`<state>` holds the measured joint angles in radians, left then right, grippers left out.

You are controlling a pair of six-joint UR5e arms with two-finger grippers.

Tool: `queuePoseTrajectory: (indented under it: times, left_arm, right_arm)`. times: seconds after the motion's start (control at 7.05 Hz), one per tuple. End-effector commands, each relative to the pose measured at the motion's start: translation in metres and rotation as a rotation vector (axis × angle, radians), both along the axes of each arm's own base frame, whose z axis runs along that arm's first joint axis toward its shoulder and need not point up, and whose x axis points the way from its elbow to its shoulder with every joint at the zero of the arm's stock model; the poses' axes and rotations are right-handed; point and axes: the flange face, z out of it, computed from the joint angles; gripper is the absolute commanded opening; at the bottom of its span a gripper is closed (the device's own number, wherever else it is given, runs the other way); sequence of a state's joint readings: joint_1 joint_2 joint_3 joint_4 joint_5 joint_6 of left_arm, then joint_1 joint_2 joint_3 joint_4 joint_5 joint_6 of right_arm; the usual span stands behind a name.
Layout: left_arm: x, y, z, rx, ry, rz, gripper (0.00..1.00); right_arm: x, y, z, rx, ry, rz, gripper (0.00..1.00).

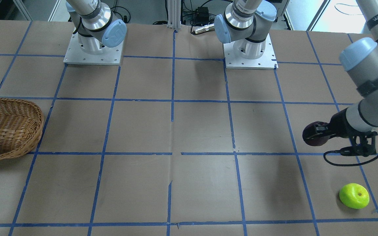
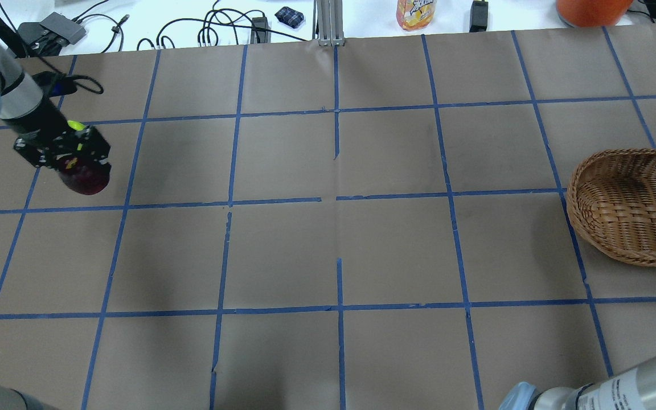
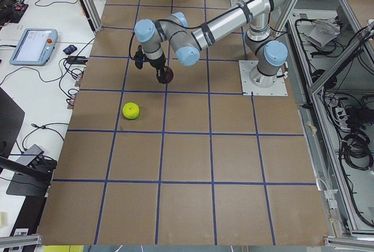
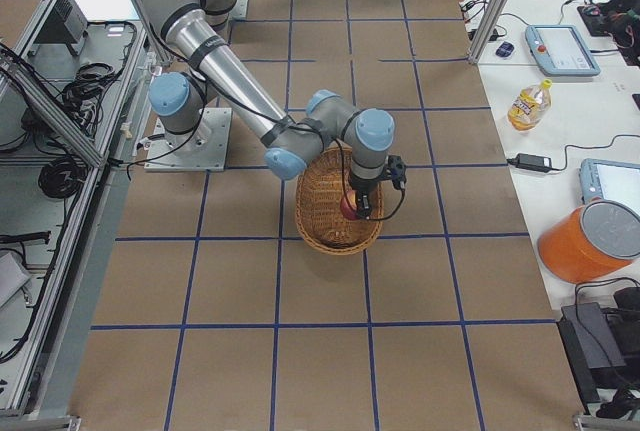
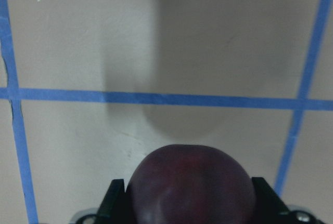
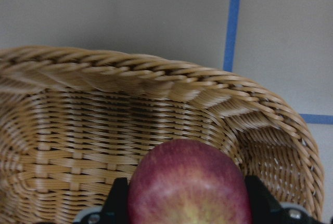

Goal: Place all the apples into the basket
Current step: 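Drop the red apple into the basket with the right gripper while the left lifts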

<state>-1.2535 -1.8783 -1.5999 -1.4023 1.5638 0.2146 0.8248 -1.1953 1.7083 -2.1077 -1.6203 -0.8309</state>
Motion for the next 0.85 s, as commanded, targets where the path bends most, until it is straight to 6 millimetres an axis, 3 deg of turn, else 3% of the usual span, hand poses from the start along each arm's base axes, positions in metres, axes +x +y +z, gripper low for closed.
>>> queuePoseTrajectory:
  times: [0.0, 0.14, 0.28, 0.43, 0.57, 0.71]
  left_arm:
    - [-0.169, -0.014, 0.013, -0.060, 0.026, 0.118, 0.00]
    - [-0.228, -0.012, 0.009, -0.110, 0.020, 0.153, 0.00]
    - [-0.263, -0.013, 0.000, -0.147, 0.027, 0.149, 0.00]
    - [-0.291, -0.010, -0.013, -0.151, 0.031, 0.138, 0.00]
    - [-0.318, -0.011, -0.031, -0.174, 0.036, 0.133, 0.00]
    - [-0.338, -0.010, -0.052, -0.181, 0.040, 0.127, 0.00]
  right_arm:
    - [-0.028, 0.013, -0.022, 0.016, -0.011, 0.001, 0.81]
    - [-0.028, 0.013, -0.022, 0.014, -0.011, 0.016, 0.98]
    - [-0.028, 0.013, -0.014, 0.012, -0.009, 0.018, 1.00]
    - [-0.025, 0.011, 0.003, -0.007, 0.011, 0.024, 1.00]
    - [-0.014, 0.011, 0.034, -0.027, 0.032, 0.037, 1.00]
    - [0.019, -0.002, 0.058, -0.026, 0.028, 0.077, 1.00]
